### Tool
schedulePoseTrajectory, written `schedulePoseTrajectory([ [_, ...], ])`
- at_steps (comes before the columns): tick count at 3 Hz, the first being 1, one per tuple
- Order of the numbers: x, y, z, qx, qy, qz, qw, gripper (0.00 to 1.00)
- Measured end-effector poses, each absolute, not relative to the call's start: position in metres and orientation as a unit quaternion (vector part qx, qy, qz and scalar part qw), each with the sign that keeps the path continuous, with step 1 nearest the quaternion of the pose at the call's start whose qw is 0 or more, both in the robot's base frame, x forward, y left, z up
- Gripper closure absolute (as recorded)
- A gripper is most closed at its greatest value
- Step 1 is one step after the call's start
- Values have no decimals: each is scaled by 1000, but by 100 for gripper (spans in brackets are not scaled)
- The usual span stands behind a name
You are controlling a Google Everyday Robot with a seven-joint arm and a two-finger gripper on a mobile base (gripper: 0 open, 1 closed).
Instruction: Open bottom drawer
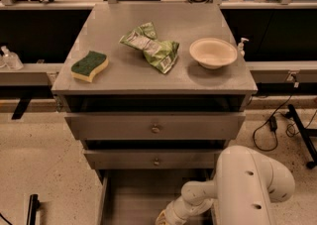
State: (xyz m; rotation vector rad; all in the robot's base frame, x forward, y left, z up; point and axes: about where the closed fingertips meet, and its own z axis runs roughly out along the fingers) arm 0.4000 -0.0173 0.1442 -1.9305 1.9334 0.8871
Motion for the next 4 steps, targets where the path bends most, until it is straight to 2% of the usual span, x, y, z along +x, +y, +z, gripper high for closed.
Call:
schedulePoseTrajectory([
  [1, 401, -18, 144, -666, 667, 306, 134, 82],
  [4, 401, -18, 144, -666, 667, 306, 134, 13],
])
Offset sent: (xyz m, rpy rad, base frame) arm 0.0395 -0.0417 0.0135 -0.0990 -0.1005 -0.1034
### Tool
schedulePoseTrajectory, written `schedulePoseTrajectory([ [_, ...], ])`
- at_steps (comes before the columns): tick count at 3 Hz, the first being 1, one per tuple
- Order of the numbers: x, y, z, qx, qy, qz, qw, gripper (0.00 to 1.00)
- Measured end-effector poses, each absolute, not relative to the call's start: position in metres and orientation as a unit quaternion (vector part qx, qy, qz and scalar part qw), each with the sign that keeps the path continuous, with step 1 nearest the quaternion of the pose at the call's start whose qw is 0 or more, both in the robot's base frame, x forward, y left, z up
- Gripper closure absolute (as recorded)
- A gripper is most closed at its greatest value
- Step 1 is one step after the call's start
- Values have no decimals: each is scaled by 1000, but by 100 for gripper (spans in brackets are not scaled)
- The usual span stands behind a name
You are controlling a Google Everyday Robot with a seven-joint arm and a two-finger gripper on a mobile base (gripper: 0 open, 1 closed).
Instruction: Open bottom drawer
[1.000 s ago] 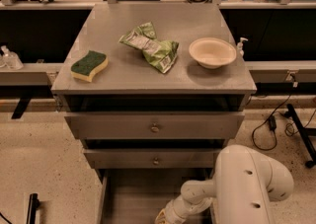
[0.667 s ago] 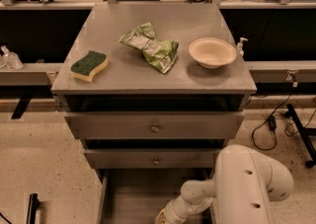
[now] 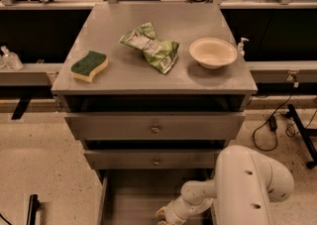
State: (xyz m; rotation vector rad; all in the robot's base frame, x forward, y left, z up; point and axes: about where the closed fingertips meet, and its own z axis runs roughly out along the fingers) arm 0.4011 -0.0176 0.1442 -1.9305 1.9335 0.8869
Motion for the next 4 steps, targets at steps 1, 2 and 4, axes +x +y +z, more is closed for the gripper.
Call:
schedulePoseTrajectory([
  [1, 403, -18, 144, -666, 667, 306, 134, 0],
  [2, 412, -21, 144, -666, 667, 306, 134, 0],
  [4, 420, -22, 144, -666, 667, 305, 134, 0],
])
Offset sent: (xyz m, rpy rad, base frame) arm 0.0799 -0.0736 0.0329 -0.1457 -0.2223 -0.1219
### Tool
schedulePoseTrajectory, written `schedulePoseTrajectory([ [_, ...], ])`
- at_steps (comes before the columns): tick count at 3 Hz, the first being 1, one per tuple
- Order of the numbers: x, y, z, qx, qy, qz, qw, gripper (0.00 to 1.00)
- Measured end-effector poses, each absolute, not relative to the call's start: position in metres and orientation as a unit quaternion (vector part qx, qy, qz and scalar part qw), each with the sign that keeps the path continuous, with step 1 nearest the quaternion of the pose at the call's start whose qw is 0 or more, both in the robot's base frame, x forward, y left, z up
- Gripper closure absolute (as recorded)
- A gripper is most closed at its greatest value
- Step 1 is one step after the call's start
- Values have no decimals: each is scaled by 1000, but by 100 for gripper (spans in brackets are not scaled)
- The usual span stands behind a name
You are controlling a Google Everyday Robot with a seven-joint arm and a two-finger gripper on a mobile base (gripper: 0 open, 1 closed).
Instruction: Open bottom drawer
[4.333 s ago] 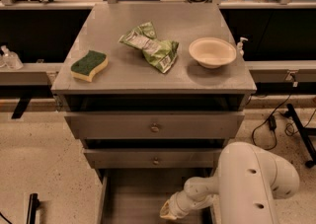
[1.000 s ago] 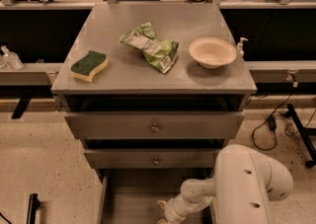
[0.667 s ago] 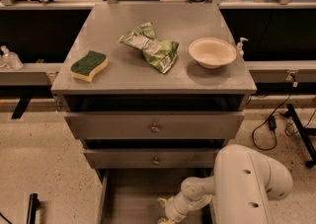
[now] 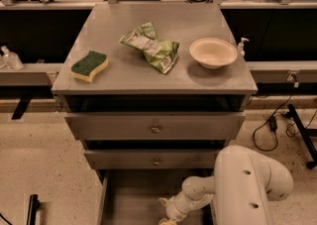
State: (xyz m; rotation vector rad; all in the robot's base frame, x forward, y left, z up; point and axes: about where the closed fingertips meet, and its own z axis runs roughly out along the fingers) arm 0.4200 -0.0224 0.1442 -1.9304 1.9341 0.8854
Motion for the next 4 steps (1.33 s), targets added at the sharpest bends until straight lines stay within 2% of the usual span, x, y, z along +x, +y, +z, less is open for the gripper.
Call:
schedulePoseTrajectory([
  [3, 424, -23, 144, -666, 667, 305, 134, 0],
  [4, 425, -24, 144, -666, 667, 305, 134, 14],
])
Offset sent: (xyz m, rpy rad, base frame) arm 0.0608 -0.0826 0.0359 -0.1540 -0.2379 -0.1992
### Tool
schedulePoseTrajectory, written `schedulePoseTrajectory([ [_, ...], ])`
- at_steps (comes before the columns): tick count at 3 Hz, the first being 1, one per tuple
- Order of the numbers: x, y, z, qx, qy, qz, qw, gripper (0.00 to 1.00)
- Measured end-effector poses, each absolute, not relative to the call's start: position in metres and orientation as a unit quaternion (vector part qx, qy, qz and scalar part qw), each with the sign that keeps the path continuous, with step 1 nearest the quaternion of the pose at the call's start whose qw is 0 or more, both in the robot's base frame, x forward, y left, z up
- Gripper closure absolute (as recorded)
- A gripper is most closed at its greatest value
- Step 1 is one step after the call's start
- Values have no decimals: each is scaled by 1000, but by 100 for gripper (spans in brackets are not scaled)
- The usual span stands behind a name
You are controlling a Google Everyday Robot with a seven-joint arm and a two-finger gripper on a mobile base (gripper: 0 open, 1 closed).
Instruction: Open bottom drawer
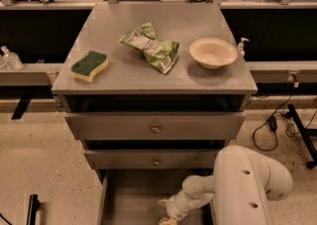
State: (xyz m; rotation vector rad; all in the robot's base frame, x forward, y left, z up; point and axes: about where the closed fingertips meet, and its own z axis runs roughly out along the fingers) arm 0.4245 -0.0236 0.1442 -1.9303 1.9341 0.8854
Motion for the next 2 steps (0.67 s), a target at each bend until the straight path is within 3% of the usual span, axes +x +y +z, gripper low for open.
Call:
schedulePoseTrajectory([
  [2, 425, -24, 144, -666, 667, 305, 134, 19],
])
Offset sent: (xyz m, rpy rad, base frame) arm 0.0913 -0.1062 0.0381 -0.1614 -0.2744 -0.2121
